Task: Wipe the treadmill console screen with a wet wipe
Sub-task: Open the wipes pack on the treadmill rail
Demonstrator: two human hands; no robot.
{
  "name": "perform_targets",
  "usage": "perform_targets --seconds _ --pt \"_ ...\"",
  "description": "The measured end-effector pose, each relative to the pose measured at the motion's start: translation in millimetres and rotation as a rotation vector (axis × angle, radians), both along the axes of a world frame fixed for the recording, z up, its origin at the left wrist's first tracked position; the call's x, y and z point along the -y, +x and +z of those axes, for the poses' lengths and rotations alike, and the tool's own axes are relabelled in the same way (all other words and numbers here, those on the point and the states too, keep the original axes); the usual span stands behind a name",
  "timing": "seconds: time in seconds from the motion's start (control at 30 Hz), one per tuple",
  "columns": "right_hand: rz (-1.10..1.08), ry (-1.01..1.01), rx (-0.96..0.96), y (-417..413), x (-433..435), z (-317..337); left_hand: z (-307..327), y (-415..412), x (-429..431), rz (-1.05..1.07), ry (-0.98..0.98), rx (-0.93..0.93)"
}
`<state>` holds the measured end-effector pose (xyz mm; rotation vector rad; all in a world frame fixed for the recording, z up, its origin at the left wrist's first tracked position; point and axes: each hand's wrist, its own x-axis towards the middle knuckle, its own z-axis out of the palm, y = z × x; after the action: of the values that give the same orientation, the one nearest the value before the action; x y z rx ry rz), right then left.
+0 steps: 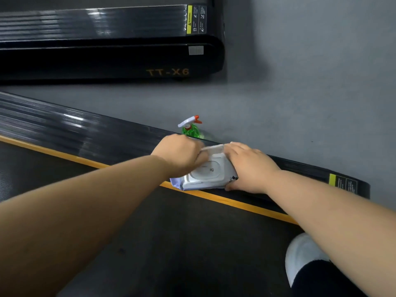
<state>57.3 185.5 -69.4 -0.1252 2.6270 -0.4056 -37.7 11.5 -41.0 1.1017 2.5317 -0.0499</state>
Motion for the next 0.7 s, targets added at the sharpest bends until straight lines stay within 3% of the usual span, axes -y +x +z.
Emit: perform_targets --seconds 0.07,0.13,0.2,0.37,0.7 --pt "-0.036 -0.02 -0.016 1.9 0.4 -0.9 -1.0 -6.3 0.1 0.166 0.116 -0.038" --pt "-0.055 -0.042 -0.027 5.6 1.0 -1.9 -7.9 -8.3 4.1 0.243 0.186 -0.211" --pt "-0.068 -0.049 -0.037 10.3 2.1 -2.2 -19.3 -2.9 9.6 0.122 0.191 -0.316" --pt "-0.011 0.002 -0.142 14.6 3.6 0.9 -34.6 19.9 16.3 -0.393 0.319 -0.18" --pt "0.003 -0.043 -0.102 15.2 1.9 -3.9 -36.7 20.3 14.3 -0.66 0.185 -0.292"
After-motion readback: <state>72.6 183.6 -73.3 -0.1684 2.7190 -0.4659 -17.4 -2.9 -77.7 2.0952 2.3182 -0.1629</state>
